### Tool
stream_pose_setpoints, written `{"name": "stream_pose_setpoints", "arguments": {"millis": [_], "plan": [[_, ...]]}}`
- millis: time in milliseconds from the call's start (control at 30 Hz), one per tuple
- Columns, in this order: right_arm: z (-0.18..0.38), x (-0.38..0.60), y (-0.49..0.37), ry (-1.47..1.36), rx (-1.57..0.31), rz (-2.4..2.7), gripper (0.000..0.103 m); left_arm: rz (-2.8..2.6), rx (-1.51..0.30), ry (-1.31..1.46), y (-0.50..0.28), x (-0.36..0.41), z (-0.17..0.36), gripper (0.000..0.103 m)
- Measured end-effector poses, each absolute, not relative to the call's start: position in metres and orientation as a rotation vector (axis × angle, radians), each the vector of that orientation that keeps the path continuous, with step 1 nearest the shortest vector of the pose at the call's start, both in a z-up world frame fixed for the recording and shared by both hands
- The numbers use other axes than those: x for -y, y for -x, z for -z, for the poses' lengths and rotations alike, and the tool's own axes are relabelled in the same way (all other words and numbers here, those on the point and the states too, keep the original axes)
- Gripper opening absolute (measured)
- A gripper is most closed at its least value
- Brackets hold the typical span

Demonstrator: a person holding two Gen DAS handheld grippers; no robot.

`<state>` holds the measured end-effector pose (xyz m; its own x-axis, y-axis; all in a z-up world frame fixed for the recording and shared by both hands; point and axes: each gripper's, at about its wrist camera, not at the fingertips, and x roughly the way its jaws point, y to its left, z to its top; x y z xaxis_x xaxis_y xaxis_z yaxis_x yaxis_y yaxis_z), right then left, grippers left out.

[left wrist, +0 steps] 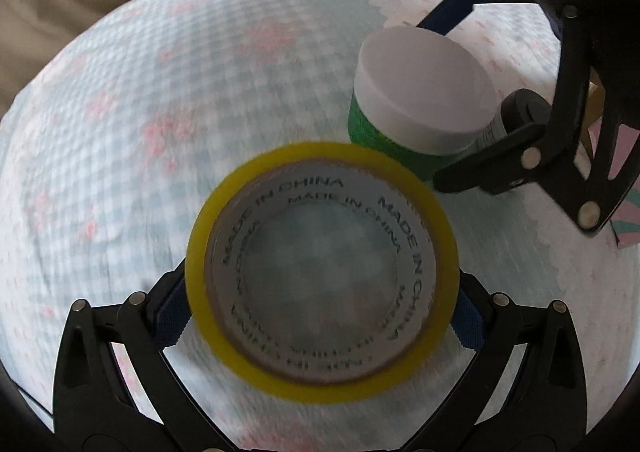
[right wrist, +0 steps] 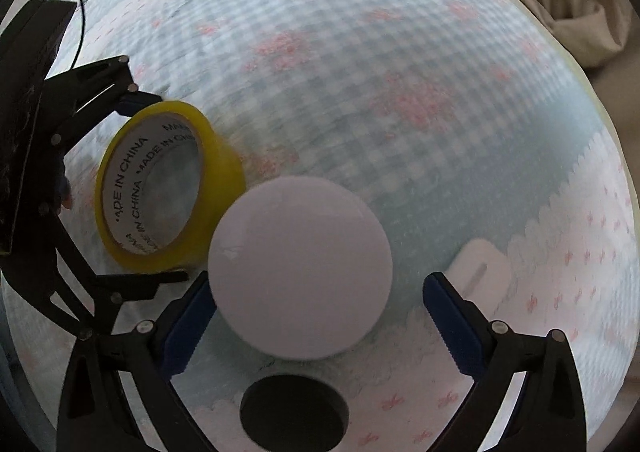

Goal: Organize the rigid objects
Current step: 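Grasp the yellow tape roll with the left tool while the right grasps the white-lidded jar, then carry the tape roll and white-lidded jar over the cardboard box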

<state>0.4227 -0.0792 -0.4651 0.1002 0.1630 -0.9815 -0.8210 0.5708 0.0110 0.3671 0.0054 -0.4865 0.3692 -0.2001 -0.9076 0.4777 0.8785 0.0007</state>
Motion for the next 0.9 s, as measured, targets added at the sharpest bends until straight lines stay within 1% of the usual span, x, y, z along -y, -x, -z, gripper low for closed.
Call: {"name": "stream_pose_setpoints", "arguments": {"millis": [33,67,100,133,167,367,567,733,900], "plan": [[0.466,0.079,-0.423,0.658,-1.267,-0.812,0.097,0.446,-1.101,-0.295,-0.367,-0.003,0.486,0.097],[0.467,0.077,-0.423,0.663,-1.268,-0.817,0.084,0.454,-1.093,-0.303,-0.367,-0.001,0.486,0.097],[0.469,0.076,-0.423,0.652,-1.279,-0.835,0.074,0.455,-1.089,-0.307,-0.367,0.000,0.485,0.097],[0.469,0.075,-0.424,0.638,-1.288,-0.848,0.070,0.460,-1.087,-0.300,-0.366,0.000,0.485,0.096],[0.469,0.074,-0.423,0.632,-1.287,-0.852,0.068,0.463,-1.086,-0.294,-0.366,-0.001,0.485,0.096],[0.466,0.077,-0.419,0.585,-1.291,-0.819,0.067,0.468,-1.081,-0.288,-0.364,-0.003,0.476,0.096],[0.450,0.086,-0.419,0.540,-1.298,-0.791,0.067,0.463,-1.063,-0.291,-0.359,-0.009,0.457,0.096],[0.422,0.084,-0.412,0.522,-1.288,-0.755,0.067,0.444,-1.037,-0.278,-0.352,-0.020,0.429,0.096],[0.371,0.080,-0.396,0.480,-1.261,-0.698,0.067,0.427,-1.000,-0.270,-0.337,-0.032,0.382,0.096]]}}
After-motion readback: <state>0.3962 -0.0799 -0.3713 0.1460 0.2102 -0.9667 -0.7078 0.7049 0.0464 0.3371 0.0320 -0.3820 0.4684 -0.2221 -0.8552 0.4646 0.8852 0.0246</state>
